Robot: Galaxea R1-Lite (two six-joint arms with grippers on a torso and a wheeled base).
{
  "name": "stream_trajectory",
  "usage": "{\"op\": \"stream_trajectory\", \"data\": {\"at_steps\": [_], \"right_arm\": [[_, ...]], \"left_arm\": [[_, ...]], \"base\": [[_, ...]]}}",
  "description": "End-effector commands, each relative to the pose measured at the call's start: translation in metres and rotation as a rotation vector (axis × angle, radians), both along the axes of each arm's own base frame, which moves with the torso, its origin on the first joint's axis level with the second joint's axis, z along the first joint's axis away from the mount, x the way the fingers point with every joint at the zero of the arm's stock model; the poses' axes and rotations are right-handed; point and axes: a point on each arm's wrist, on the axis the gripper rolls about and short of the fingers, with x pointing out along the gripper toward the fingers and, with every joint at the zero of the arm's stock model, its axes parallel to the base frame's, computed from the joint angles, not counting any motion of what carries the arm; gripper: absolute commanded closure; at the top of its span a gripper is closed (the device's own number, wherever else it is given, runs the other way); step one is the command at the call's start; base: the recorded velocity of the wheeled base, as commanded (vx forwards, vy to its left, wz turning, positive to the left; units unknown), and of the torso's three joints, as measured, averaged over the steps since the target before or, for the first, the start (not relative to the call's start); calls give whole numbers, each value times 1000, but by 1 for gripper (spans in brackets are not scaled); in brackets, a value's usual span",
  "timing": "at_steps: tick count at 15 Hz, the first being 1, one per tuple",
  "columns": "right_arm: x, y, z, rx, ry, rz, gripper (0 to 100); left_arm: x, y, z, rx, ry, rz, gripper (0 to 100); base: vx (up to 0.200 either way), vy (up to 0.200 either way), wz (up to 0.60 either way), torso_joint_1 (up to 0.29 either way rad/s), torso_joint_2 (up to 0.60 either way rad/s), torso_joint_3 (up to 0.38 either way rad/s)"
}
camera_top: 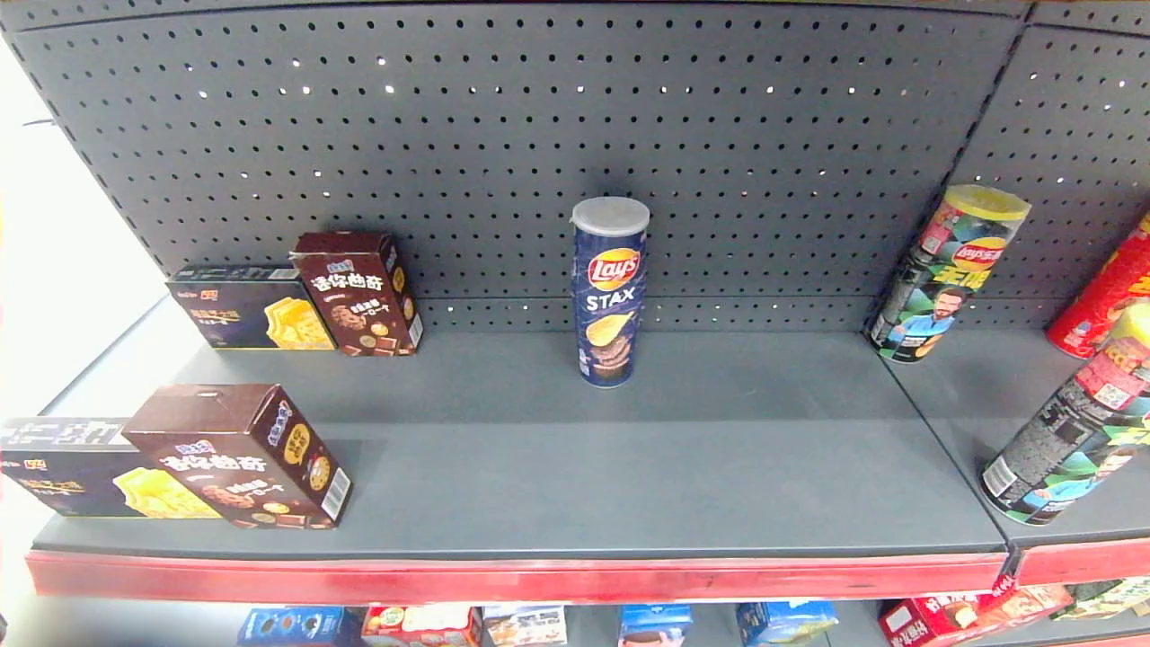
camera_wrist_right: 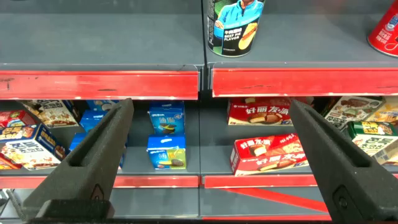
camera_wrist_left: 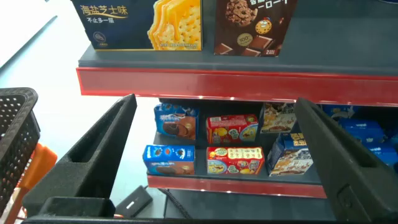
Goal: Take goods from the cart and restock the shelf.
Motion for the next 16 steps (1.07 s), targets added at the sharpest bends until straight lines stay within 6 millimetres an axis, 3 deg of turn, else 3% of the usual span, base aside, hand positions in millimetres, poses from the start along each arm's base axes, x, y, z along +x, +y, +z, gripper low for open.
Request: {"op": "stream_trajectory", "data": {"at_steps": [1, 8, 16], "right_arm": [[0, 0, 0, 0, 0, 0, 0], [0, 0, 0, 0, 0, -1, 0], [0, 0, 0, 1, 0, -3, 0]], "left_arm": [[0, 0, 0, -1, -1, -1, 0], [0, 0, 0, -1, 1, -2, 0], [0, 0, 0, -1, 1, -2, 0]], "base": [[0, 0, 0, 0, 0, 0], [0, 0, 0, 0, 0, 0], [0, 0, 600, 3, 2, 2]]}}
